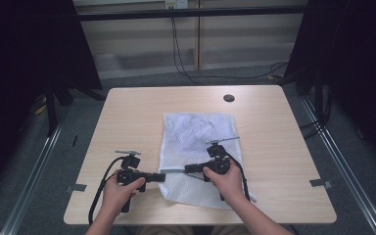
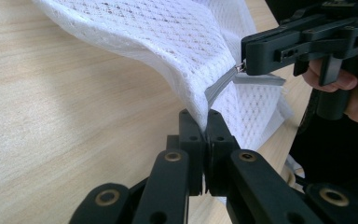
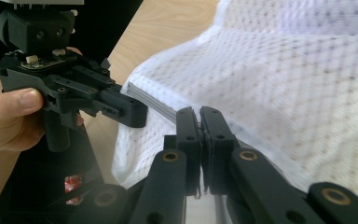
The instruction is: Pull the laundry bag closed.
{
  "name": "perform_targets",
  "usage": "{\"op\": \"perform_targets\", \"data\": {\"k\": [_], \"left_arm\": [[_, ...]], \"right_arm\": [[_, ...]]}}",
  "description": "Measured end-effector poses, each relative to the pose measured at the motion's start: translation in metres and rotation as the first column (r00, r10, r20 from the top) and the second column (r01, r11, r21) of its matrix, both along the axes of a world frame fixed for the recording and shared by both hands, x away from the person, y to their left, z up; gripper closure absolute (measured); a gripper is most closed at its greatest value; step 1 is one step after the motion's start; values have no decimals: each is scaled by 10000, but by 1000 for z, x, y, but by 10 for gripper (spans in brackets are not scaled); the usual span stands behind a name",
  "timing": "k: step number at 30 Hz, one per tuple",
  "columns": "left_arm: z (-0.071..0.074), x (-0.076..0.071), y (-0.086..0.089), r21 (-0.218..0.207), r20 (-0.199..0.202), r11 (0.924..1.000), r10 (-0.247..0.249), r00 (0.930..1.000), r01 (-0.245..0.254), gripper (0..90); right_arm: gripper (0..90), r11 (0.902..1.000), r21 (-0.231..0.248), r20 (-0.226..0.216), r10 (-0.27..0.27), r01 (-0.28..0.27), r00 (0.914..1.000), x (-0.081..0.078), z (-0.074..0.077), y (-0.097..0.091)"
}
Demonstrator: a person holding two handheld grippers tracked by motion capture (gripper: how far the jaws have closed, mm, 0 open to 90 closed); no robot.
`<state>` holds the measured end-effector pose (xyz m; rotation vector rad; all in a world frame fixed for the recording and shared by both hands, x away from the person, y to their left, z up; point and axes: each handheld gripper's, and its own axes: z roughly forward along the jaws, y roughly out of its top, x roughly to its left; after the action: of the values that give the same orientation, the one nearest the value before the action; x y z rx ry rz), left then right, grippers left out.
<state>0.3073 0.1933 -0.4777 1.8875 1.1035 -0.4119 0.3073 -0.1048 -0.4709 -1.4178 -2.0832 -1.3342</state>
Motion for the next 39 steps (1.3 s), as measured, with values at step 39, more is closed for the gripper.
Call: {"op": "perform_targets", "data": {"k": [39], "left_arm": [[2,-1,2,70,-62,10000,67,10000,-67,881]], "right_arm": [[870,9995,-84,97,-313,314,9995,-4,0,-26]]}}
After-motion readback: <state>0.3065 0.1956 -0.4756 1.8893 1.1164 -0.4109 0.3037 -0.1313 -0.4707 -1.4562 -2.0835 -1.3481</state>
